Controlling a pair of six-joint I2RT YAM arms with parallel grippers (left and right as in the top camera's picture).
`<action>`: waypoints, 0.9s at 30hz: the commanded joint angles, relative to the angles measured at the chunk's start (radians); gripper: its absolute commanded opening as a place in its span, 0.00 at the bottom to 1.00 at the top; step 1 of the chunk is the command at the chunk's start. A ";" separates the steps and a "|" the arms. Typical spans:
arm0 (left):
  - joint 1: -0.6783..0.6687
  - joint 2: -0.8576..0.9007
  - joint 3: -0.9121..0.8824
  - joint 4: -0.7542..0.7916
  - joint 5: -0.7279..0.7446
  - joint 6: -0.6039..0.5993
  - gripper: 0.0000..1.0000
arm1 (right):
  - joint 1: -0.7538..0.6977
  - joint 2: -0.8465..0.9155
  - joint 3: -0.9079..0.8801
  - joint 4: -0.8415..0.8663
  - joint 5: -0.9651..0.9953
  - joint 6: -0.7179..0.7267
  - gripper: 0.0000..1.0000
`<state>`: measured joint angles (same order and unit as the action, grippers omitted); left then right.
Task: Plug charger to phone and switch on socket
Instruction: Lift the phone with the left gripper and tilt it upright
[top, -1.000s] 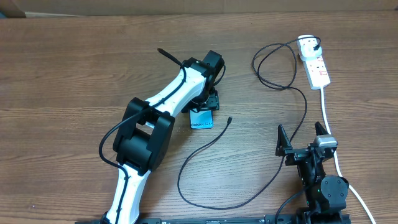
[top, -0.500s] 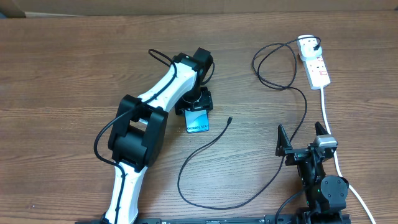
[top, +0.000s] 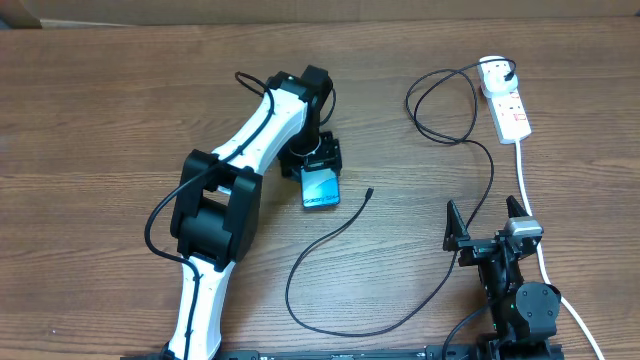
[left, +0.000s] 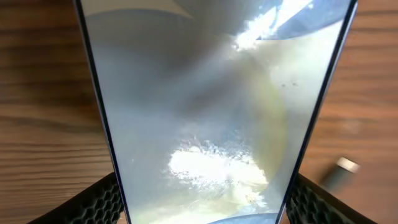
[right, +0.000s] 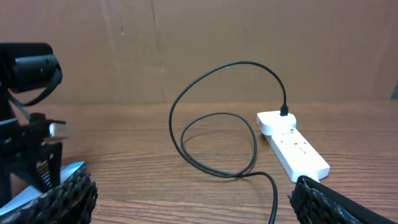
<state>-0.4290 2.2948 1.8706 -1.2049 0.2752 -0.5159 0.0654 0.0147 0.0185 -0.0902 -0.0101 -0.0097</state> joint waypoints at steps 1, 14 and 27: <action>0.018 -0.008 0.044 -0.002 0.198 0.069 0.73 | -0.003 -0.012 -0.010 0.006 0.009 0.006 1.00; 0.141 -0.008 0.044 -0.012 0.673 0.143 0.74 | -0.003 -0.012 -0.010 0.006 0.009 0.006 1.00; 0.234 -0.008 0.044 -0.014 1.112 0.015 0.74 | -0.003 -0.012 -0.010 0.006 0.009 0.006 1.00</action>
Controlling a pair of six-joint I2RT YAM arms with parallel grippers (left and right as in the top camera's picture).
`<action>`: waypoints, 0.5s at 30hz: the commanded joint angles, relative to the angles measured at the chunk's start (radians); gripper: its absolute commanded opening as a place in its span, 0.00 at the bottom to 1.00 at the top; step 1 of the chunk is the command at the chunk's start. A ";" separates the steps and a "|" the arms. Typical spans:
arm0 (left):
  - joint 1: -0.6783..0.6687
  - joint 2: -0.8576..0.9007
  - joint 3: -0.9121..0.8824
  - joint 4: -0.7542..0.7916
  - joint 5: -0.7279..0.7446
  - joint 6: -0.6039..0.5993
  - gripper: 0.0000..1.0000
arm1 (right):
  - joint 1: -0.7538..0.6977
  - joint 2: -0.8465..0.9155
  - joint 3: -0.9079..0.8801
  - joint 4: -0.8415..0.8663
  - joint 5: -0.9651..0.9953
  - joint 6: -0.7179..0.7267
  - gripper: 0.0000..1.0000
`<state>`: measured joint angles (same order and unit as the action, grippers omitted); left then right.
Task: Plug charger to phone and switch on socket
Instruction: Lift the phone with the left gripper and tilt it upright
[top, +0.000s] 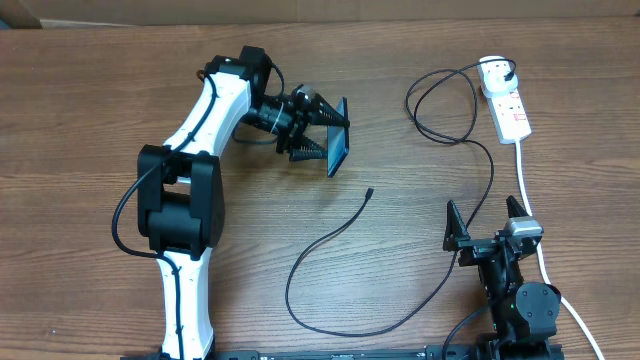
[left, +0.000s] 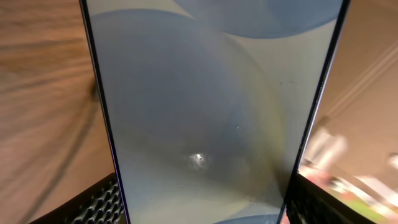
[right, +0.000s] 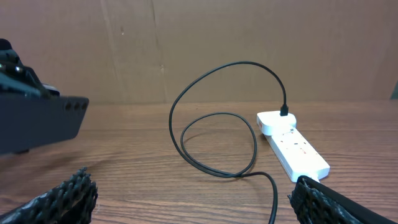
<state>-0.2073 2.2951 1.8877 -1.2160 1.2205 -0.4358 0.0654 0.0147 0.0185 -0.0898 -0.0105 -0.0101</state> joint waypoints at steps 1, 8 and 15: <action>0.017 -0.009 0.026 -0.003 0.170 -0.094 0.74 | -0.003 -0.012 -0.010 0.006 0.010 0.006 1.00; 0.051 -0.008 0.026 -0.003 0.331 -0.152 0.74 | -0.003 -0.012 -0.010 0.006 0.010 0.006 1.00; 0.097 -0.008 0.026 -0.005 0.350 -0.249 0.73 | -0.003 -0.012 -0.010 0.006 0.010 0.006 1.00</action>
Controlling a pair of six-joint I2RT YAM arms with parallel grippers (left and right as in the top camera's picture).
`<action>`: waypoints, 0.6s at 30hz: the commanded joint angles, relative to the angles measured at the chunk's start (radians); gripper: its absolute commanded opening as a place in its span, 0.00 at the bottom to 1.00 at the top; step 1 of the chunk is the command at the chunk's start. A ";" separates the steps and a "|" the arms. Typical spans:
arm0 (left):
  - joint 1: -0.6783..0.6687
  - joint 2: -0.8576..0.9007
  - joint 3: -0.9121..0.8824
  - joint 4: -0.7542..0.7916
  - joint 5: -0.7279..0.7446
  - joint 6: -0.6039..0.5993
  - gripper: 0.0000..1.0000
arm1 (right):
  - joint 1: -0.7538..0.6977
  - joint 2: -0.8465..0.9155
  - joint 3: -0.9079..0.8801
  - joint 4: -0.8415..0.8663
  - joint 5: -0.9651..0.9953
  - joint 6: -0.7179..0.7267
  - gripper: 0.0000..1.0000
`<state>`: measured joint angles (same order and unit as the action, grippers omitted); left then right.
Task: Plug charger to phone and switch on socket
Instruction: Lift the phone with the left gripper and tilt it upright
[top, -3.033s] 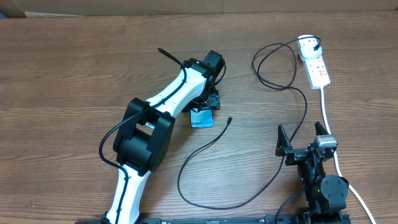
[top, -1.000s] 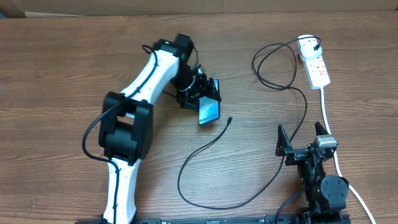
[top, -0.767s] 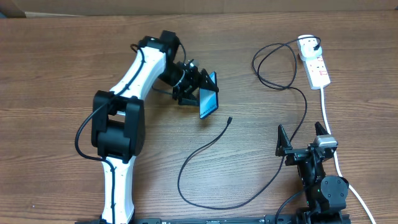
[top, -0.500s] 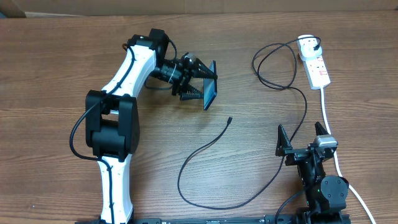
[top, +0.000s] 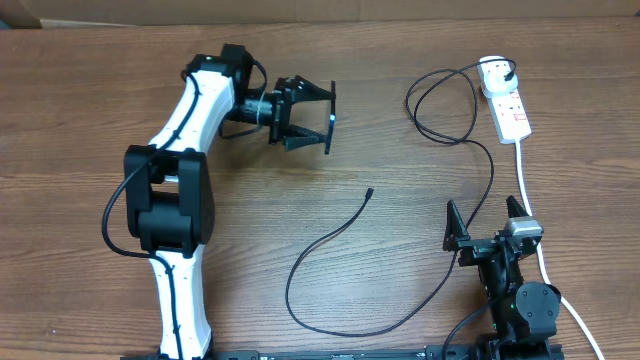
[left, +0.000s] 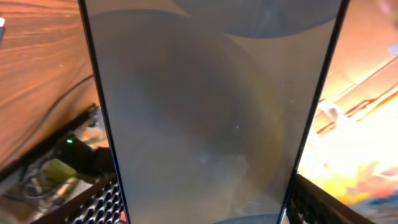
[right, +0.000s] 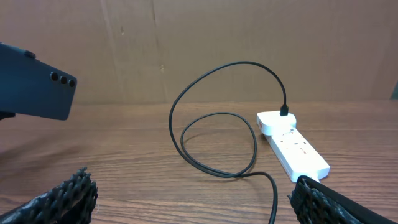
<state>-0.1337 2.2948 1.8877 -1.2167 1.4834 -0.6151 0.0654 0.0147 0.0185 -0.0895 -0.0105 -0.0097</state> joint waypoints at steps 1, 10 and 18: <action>0.029 -0.008 0.026 -0.006 0.088 -0.100 0.73 | -0.003 -0.012 -0.010 0.005 0.010 0.006 1.00; 0.050 -0.008 0.026 -0.005 0.089 -0.152 0.74 | -0.003 -0.012 -0.010 0.005 0.010 0.006 1.00; 0.057 -0.008 0.026 -0.005 0.089 -0.161 0.75 | -0.003 -0.012 -0.010 0.005 0.010 0.006 1.00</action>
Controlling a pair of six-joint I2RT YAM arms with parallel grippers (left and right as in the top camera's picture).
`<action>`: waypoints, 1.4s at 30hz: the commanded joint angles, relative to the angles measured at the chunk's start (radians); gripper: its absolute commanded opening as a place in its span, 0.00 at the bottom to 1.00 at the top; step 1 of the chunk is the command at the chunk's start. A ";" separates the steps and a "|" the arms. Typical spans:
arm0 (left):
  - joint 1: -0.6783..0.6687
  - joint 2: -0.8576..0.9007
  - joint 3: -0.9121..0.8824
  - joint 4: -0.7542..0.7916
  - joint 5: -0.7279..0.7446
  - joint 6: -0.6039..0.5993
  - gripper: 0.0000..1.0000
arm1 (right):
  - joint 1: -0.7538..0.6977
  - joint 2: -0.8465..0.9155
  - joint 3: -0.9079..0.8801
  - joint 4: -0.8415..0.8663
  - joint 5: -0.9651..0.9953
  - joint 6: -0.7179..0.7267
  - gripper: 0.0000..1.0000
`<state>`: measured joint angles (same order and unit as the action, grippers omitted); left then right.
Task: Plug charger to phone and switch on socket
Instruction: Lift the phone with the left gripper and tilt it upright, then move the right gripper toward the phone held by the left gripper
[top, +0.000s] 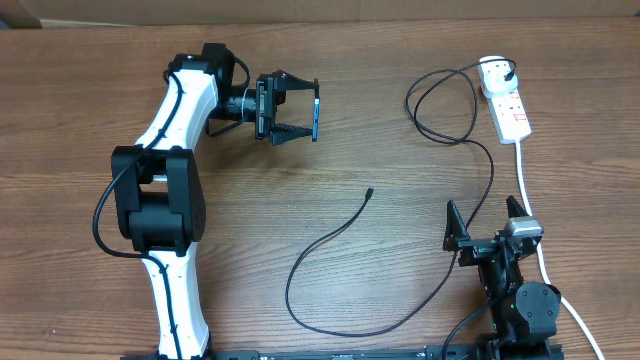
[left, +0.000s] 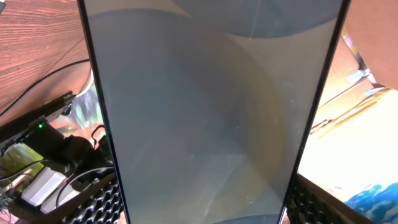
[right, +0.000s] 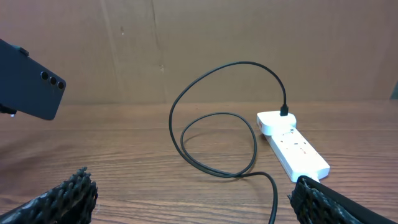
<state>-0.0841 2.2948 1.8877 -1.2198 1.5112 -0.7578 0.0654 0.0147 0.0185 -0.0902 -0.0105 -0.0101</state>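
Note:
My left gripper (top: 300, 109) is shut on the dark blue phone (top: 314, 110), holding it on edge above the table at the upper left; its screen (left: 205, 106) fills the left wrist view, and its back with the camera lenses (right: 31, 90) shows in the right wrist view. The black charger cable (top: 330, 240) lies looped on the table, its free plug end (top: 370, 192) near the middle. It runs to the white socket strip (top: 505, 100) at the upper right. My right gripper (top: 488, 232) rests open at the lower right, holding nothing.
A white lead (top: 530, 190) runs from the socket strip down past the right arm. A cardboard wall (right: 199, 43) stands behind the table's far edge. The wooden table (top: 100, 280) is bare at the lower left.
The left arm has swung a little further left and back, carrying the phone with it. The right arm and the cable have not moved.
First my left gripper held the phone low at the table, near the cable's free end. Then the phone was lifted clear and turned on edge, farther from the cable. It has since shifted left in steps to its place now. The right gripper stayed open and still.

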 joint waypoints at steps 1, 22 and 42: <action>0.007 -0.008 0.026 -0.002 0.061 -0.023 0.75 | -0.003 -0.012 -0.010 0.006 0.010 0.006 1.00; 0.007 -0.008 0.026 0.005 0.060 -0.028 0.76 | -0.003 -0.012 -0.010 0.284 -0.356 0.149 1.00; 0.007 -0.008 0.026 0.113 -0.108 -0.046 0.75 | -0.001 0.526 0.333 0.201 -0.311 0.186 1.00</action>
<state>-0.0841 2.2951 1.8877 -1.1389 1.4197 -0.7872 0.0654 0.3531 0.1429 0.1951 -0.3283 0.1722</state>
